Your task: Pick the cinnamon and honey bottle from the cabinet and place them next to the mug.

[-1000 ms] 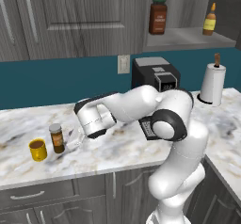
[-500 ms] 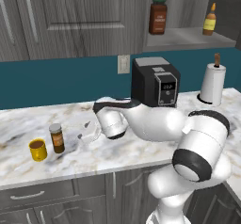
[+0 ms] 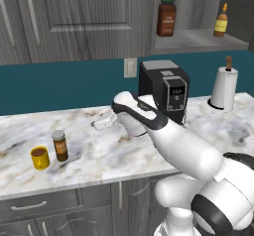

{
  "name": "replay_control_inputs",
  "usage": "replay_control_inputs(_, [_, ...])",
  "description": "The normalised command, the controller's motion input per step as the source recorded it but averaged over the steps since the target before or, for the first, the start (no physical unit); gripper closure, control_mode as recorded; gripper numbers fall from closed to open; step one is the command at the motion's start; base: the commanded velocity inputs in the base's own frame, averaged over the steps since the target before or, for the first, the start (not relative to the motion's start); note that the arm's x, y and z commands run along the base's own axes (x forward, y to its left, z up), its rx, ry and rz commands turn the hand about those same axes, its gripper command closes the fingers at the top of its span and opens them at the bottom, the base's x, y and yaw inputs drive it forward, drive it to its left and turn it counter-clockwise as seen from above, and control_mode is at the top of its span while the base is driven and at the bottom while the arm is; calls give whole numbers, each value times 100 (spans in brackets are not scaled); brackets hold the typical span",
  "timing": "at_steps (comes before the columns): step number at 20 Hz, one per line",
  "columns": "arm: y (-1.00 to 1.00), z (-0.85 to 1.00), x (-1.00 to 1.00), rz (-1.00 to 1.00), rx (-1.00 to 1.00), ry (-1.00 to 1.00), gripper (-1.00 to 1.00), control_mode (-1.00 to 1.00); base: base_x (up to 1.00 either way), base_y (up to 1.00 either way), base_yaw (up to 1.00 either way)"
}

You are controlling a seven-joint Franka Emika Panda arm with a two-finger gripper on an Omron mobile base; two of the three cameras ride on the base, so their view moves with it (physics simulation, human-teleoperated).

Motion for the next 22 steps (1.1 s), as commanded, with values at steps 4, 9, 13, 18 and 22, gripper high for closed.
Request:
replay_control_inputs(4, [-42,100,-20,-6,3,33,-100,-100,0,0,0])
replay_control_inputs(9, [-56,70,-41,-13,0,33,-100,-100,0,0,0])
replay_control_inputs(13, [-70,29,-54,-23,-6,11,-100,-100,0,0,0])
replay_control_inputs(18, [-89,34,-51,-32,-8,6,-100,-100,0,0,0])
replay_control_inputs(22, [-100,39,-21,-44,-7,9,-100,-100,0,0,0])
